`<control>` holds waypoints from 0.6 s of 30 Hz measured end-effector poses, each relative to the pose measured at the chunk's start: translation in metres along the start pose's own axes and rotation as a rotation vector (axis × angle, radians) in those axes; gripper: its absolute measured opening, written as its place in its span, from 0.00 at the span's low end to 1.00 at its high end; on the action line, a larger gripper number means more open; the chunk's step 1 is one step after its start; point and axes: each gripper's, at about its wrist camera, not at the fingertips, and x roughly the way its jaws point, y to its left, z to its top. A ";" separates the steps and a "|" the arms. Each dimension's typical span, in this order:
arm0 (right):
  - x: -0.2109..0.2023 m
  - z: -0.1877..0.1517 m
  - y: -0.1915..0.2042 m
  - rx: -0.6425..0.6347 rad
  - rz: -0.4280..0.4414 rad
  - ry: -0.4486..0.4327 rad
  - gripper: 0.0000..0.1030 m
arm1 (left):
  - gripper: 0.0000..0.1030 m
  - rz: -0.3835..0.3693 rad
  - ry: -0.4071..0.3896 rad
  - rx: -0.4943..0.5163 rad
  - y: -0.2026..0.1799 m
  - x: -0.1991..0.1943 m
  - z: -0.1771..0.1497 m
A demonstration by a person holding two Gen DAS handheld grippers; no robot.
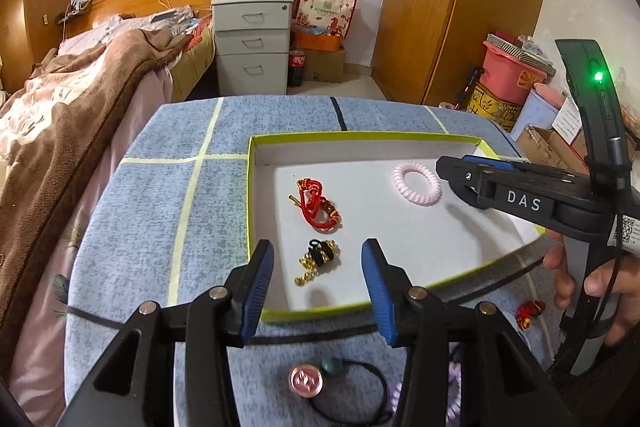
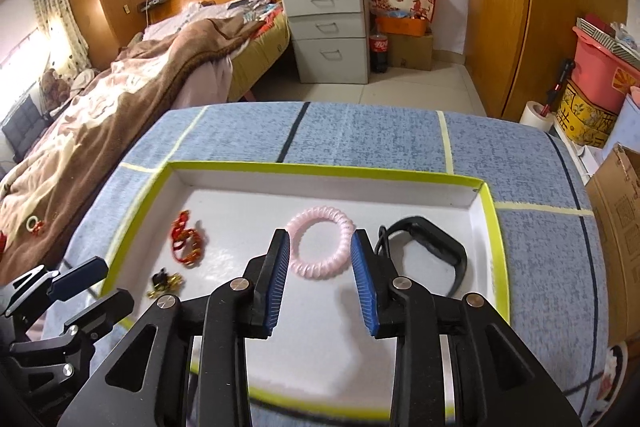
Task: Organize jewelry
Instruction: 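Lower the pink coiled hair tie into the box and open the right tool, then move the right tool to the red cord tassel, grasp and lift it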
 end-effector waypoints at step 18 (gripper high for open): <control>-0.079 -0.064 0.002 -0.035 0.030 -0.077 0.32 | 0.47 -0.023 -0.061 -0.038 0.003 -0.059 -0.047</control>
